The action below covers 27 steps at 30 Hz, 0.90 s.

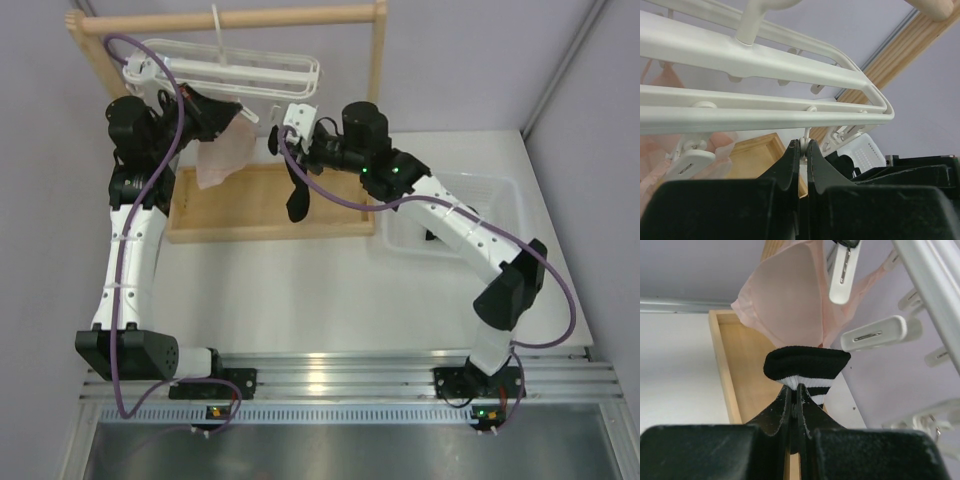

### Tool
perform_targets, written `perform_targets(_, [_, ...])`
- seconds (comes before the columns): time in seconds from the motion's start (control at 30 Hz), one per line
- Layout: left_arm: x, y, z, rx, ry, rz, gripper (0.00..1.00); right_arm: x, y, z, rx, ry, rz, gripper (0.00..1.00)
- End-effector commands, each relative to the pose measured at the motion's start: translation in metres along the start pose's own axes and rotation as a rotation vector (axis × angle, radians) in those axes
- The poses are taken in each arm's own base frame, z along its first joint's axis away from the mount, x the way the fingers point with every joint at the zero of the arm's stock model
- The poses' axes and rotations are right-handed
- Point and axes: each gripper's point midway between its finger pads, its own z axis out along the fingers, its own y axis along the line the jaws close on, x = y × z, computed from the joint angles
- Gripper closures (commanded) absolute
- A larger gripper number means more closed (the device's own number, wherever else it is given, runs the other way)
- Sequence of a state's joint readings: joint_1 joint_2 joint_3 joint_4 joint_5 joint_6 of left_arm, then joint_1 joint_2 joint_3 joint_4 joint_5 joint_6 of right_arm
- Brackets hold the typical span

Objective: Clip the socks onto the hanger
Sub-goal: Clamp the sock onto the hanger.

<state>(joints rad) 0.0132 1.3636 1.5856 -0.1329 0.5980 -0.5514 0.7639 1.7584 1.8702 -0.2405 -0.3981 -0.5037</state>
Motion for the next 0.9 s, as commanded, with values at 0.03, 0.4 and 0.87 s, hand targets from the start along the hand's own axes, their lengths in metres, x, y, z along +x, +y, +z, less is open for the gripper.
perform_targets(0.03, [0.002, -0.019, -0.012, 0.04, 0.034, -0.028, 1.0, -0.052, -0.018, 0.015, 0.112, -0.13, -0.034, 1.0])
perform_targets(0.4, [0.013, -0.014, -0.013, 0.031, 0.059, -0.045, 1.0, -0.053, -0.015, 0.038, 0.123, -0.152, -0.028, 1.0])
perform_targets(0.87, [0.015, -0.011, -0.013, 0.02, 0.063, -0.041, 1.0, -0.067, -0.016, 0.035, 0.13, -0.181, -0.037, 1.0])
